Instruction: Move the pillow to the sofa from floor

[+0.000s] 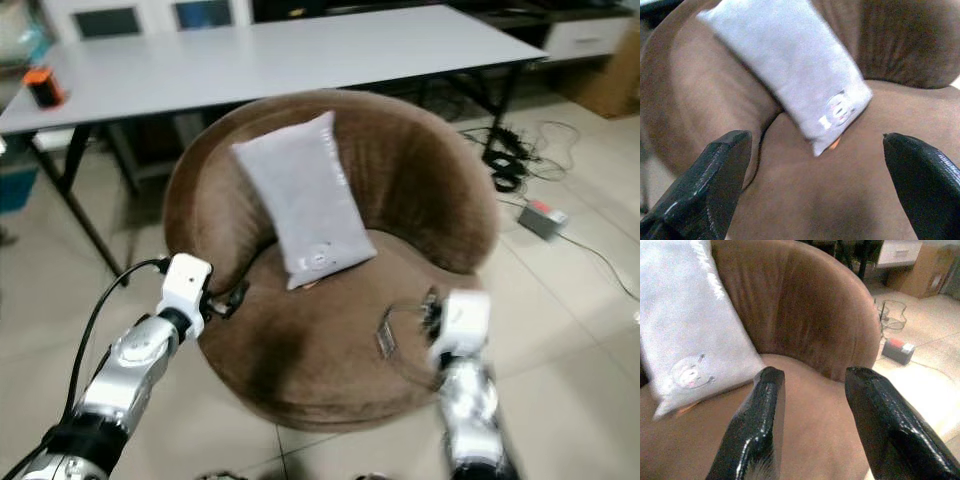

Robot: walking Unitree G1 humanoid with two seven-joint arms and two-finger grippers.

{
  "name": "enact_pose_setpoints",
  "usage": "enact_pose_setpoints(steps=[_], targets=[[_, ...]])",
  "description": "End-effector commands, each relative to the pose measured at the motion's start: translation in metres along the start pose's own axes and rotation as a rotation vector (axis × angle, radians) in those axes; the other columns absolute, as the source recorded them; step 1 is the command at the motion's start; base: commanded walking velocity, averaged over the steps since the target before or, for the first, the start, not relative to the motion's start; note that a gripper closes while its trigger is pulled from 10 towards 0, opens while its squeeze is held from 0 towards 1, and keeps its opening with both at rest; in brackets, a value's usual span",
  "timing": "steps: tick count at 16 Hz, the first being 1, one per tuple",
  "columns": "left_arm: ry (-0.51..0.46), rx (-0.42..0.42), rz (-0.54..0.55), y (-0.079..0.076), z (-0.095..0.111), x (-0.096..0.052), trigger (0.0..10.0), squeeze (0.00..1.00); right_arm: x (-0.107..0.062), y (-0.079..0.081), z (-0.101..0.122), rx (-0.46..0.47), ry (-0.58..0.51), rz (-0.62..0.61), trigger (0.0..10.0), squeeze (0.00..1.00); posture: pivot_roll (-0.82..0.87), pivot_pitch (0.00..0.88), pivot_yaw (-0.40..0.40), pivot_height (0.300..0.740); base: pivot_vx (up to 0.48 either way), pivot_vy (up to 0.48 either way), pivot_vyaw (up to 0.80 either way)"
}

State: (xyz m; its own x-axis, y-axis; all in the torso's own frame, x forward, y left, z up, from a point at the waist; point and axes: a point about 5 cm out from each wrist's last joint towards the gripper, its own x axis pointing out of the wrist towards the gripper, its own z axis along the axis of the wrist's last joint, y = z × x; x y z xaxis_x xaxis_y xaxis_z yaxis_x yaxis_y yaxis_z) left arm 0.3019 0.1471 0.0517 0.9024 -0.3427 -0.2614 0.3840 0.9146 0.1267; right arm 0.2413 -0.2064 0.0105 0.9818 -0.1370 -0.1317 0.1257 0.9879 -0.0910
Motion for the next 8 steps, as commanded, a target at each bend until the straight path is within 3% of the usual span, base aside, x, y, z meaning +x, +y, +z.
enact_pose_setpoints(steps=[1, 3, 5, 6, 8], targets=[[-0.016, 0.009, -0.012, 0.002, 0.005, 0.004, 10.0, 0.0, -0.009, 0.016, 0.01, 0.06, -0.091, 0.044, 10.0, 0.0, -0.07, 0.0, 0.097, 0.74, 0.0, 0.0, 0.0], [-0.029, -0.032, -0.02, -0.003, 0.003, 0.004, 10.0, 0.0, -0.022, 0.023, 0.012, 0.122, -0.132, 0.032, 10.0, 0.0, -0.08, 0.0, 0.094, 0.74, 0.0, 0.0, 0.0], [-0.094, -0.15, 0.005, -0.021, -0.008, -0.015, 10.0, 0.0, -0.034, 0.025, 0.009, 0.098, -0.101, -0.026, 10.0, 0.0, -0.08, 0.0, 0.064, 0.74, 0.0, 0.0, 0.0], [-0.112, -0.081, 0.042, -0.016, -0.018, -0.031, 10.0, 0.0, -0.041, 0.019, 0.006, 0.059, -0.085, -0.02, 10.0, 0.0, -0.07, 0.006, 0.047, 0.74, 0.0, 0.0, 0.0], [-0.02, -0.003, 0.045, -0.005, -0.052, -0.058, 10.0, 0.0, -0.059, 0.004, 0.0, 0.014, -0.04, 0.027, 10.0, 0.0, -0.05, 0.018, 0.035, 0.74, 0.0, 0.0, 0.0]])
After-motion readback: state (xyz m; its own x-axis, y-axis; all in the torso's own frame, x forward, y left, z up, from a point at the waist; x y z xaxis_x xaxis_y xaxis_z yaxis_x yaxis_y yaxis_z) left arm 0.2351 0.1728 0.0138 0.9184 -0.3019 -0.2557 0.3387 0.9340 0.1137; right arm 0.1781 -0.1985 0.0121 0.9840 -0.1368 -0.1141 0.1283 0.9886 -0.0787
